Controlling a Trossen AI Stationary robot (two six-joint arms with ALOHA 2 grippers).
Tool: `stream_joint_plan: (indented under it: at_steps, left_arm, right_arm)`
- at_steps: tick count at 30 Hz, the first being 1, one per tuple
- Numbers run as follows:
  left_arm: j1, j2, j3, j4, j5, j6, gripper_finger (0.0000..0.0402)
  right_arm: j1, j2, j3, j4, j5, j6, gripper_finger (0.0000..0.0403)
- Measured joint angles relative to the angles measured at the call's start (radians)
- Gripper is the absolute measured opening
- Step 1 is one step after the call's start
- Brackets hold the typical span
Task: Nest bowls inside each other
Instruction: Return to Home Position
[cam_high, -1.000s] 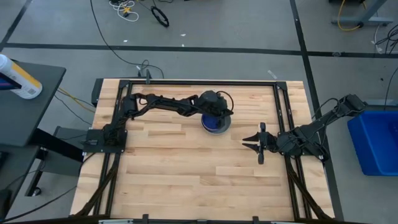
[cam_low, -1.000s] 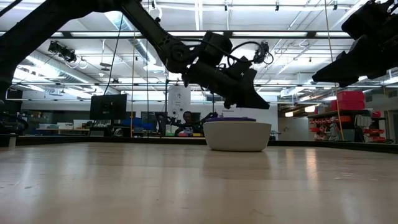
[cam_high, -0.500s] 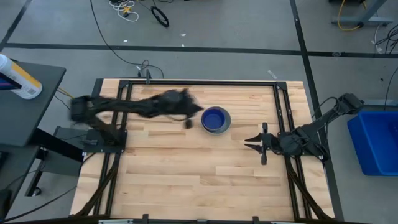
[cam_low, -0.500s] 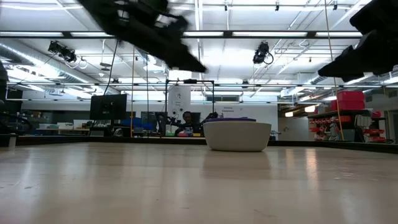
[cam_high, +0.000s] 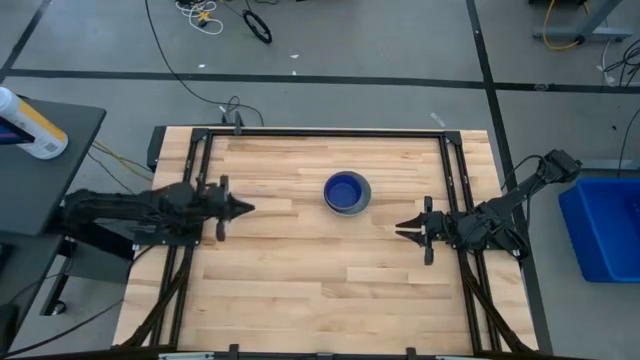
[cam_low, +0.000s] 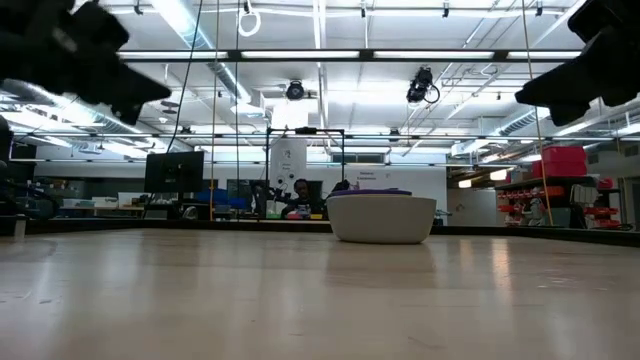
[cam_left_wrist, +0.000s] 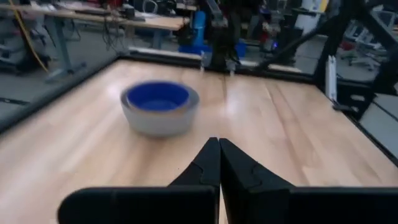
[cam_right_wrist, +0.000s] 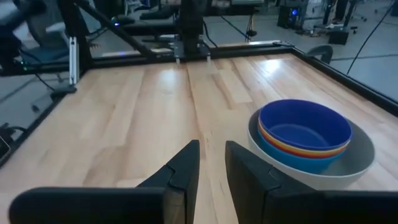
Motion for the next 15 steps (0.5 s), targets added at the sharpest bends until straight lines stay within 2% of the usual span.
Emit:
stream_joint_plan:
  at_steps: [5, 9, 12, 15]
  left_arm:
    - [-0.075, -0.189, -0.073, -0.119, -0.034, -0.057, 0.0]
    - [-0.121, -0.213, -0.067, -0.138, -0.015, -0.031, 0.0]
    - [-0.132, -0.216, -0.064, -0.162, -0.059, -0.029, 0.0006]
    - [-0.132, -0.214, -0.063, -0.167, -0.059, -0.029, 0.0015]
  right_arm:
    - [0.0, 0.0, 0.0, 0.008, -0.037, 0.027, 0.0084]
    - [0.0, 0.0, 0.0, 0.018, -0.052, 0.053, 0.0085]
    - [0.0, 0.0, 0.0, 0.018, 0.006, 0.018, 0.0087]
    - [0.003, -0.006, 0.006, 0.03, 0.074, -0.021, 0.0086]
